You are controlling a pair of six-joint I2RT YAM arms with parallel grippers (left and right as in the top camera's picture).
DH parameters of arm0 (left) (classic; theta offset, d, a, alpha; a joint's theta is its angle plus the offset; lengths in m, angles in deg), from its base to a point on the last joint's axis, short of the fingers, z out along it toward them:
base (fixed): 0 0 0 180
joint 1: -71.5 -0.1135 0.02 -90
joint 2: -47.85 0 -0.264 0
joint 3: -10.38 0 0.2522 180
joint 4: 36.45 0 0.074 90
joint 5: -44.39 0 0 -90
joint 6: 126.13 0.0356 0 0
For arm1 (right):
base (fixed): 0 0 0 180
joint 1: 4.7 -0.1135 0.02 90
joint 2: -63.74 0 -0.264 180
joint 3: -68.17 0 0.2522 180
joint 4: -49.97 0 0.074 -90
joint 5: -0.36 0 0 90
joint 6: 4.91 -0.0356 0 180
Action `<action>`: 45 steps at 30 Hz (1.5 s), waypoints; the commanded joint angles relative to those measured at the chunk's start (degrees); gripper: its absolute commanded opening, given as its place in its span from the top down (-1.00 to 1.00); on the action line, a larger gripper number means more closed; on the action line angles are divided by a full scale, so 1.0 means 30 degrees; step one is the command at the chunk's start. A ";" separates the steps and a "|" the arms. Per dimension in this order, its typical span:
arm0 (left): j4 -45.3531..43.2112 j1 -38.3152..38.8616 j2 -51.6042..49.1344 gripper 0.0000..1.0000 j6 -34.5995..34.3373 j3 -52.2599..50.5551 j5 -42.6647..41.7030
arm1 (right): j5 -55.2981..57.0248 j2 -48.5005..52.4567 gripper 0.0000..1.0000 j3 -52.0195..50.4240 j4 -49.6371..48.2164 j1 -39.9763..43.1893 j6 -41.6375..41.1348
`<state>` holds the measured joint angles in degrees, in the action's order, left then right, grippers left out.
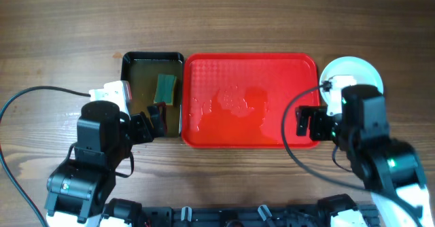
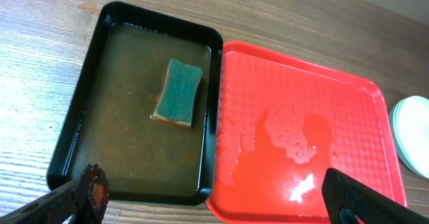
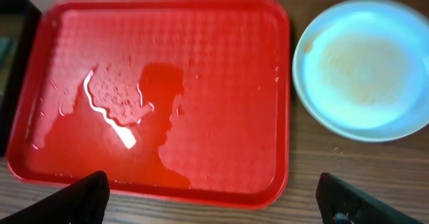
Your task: Clean dirty plates on tray and stack at the side
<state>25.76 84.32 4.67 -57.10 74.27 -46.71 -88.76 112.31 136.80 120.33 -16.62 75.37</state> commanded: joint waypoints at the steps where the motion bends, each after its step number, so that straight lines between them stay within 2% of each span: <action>1: -0.0036 0.0066 0.0015 -1.00 -0.0240 -0.0153 0.0255 | 0.0780 -0.2047 -0.99 -0.0051 -0.0306 -0.0080 0.0794; 3: -0.0036 0.0066 0.0015 -1.00 -0.0240 -0.0153 0.0255 | 0.0765 -0.3359 -0.99 -0.0248 -0.1326 -0.0080 0.1625; 5: -0.0036 0.0066 0.0015 -1.00 -0.0240 -0.0153 0.0255 | 0.0750 -0.5122 -0.99 -0.1625 -0.3767 -0.0080 0.1683; 11: -0.0036 0.0066 0.0015 -1.00 -0.0240 -0.0153 0.0255 | -0.0678 -1.1227 -0.99 -0.9355 -1.2779 -0.0080 0.1107; 15: -0.0036 0.0066 0.0015 -1.00 -0.0240 -0.0153 0.0255 | -0.0678 -1.4382 -0.99 -1.2021 -1.5191 -0.0073 0.1231; 19: -0.0036 0.0066 0.0015 -1.00 -0.0240 -0.0153 0.0255 | -0.0663 -1.5948 -0.99 -1.3646 -1.7019 0.0474 0.1246; 23: -0.0036 0.0066 0.0015 -1.00 -0.0240 -0.0153 0.0255 | -0.0678 -1.6123 -0.99 -1.6007 -2.1704 0.1100 0.1421; 27: -0.0036 0.0066 0.0015 -1.00 -0.0240 -0.0153 0.0255 | -0.1457 -1.6123 -0.99 -1.8039 -2.4589 0.1515 0.2674; 30: -0.0044 0.0066 0.0015 -1.00 -0.0240 -0.0153 0.0255 | -0.2463 -1.6130 -0.99 -1.8192 -2.2352 0.1887 0.3322; 32: -0.0036 0.0066 0.0015 -1.00 -0.0240 -0.0153 0.0255 | -0.2484 -1.6130 -0.99 -1.8192 -1.8877 0.1894 0.3147; 45: -0.0036 0.0066 0.0015 -1.00 -0.0240 -0.0153 0.0255 | -0.2455 -1.6123 -0.99 -1.8192 -1.8979 0.1894 0.3184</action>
<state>25.78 84.32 4.62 -57.10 74.20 -46.71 -95.20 64.36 82.29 63.70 -11.13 84.16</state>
